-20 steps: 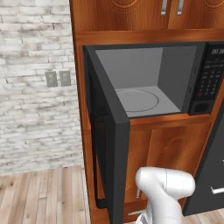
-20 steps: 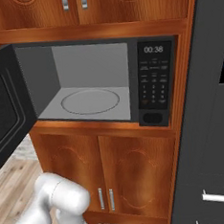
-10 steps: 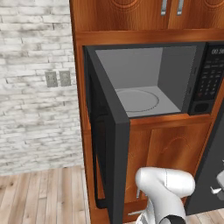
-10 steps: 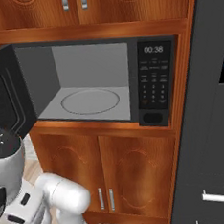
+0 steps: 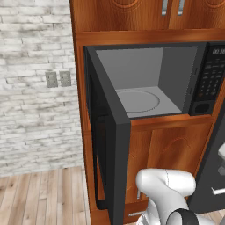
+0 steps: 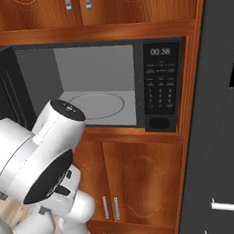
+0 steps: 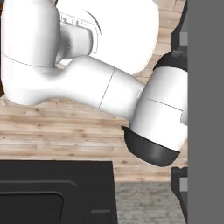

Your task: Place the sponge inside the microwave to prepare for sanitizing.

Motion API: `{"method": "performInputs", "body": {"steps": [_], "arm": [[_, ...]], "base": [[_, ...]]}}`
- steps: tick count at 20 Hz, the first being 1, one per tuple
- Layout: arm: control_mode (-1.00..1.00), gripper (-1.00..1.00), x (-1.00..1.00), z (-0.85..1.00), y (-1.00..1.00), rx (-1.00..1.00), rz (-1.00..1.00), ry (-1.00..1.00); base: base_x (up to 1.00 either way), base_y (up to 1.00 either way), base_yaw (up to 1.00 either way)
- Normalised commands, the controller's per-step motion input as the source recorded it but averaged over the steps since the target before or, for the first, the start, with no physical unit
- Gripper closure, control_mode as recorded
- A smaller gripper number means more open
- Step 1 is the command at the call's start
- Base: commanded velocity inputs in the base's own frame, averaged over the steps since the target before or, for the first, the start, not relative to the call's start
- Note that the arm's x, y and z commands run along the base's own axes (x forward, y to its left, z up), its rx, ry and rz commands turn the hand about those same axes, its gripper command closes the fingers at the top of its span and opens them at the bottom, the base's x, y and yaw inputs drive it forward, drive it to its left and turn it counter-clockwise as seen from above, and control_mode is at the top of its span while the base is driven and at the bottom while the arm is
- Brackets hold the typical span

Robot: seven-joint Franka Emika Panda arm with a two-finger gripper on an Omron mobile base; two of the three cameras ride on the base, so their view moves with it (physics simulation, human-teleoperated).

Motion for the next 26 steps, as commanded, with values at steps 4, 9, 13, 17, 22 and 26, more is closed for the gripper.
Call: {"method": "performInputs", "body": {"steps": [4,9,13,17,22,26], "arm": [[-1.0,-1.0,0.77,-0.12,0.0,-0.22,0.0,0.0],[-1.0,-1.0,0.75,-0.02,-0.12,-0.24,0.0,-0.02],[-1.0,-1.0,0.7,-0.28,-0.22,-0.17,0.0,-0.08],[-1.0,-1.0,0.52,-0.47,-0.15,-0.13,-0.01,-0.08],[-1.0,-1.0,0.15,-0.21,0.0,-0.06,-0.01,0.0],[-1.0,-1.0,0.0,0.0,0.0,0.0,0.0,0.0]], "base": [[0.0,0.0,0.0],[0.0,0.0,0.0],[0.0,0.0,0.0],[0.0,0.0,0.0],[0.0,0.0,0.0],[0.0,0.0,0.0]]}}
